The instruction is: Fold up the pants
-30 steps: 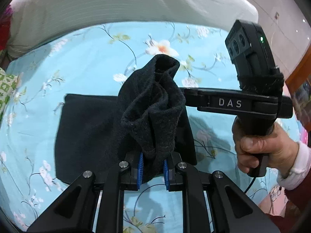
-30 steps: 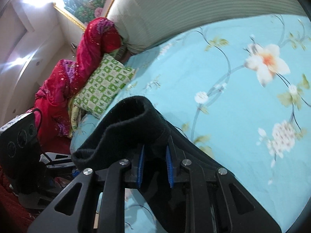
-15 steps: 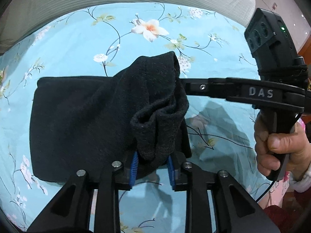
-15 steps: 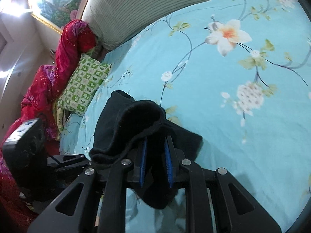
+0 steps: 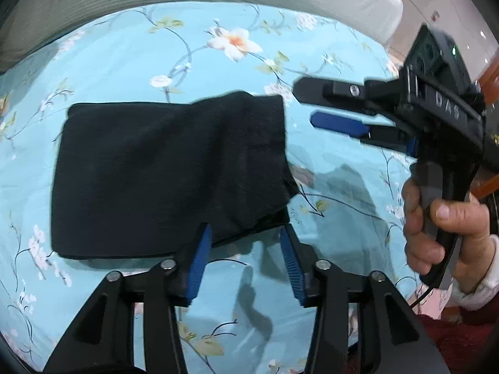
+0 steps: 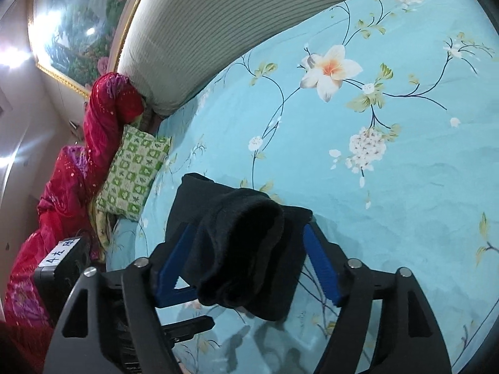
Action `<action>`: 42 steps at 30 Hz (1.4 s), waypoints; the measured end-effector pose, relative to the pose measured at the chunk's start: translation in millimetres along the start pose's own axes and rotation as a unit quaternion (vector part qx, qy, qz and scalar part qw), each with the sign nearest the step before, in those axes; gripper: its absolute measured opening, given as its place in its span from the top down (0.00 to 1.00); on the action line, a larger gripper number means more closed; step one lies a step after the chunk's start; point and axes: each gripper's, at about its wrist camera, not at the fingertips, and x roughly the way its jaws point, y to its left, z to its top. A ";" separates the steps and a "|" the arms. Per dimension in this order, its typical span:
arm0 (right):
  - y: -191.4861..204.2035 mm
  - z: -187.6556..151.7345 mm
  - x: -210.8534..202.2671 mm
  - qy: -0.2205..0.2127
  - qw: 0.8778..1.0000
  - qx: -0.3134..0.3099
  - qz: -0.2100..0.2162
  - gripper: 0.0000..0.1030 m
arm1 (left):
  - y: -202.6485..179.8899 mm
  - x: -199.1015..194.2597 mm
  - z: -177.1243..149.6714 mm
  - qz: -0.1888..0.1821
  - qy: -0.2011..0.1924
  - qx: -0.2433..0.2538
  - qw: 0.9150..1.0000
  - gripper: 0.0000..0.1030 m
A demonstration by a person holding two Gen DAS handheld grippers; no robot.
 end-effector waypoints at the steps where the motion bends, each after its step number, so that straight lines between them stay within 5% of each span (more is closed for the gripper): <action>1: 2.2 -0.3 1.9 0.001 1.000 0.006 -0.004 0.24 | 5.5 -3.3 1.9 0.000 -0.003 -0.008 1.000 0.52; 21: 38.3 -18.2 33.4 0.001 0.995 0.045 -0.091 0.18 | 131.5 -32.9 26.2 -0.023 -0.015 -0.077 0.997 0.31; 42: 7.3 -43.7 46.4 -0.017 0.983 0.149 -0.110 0.17 | 196.6 21.0 50.2 -0.064 0.053 -0.106 0.991 0.29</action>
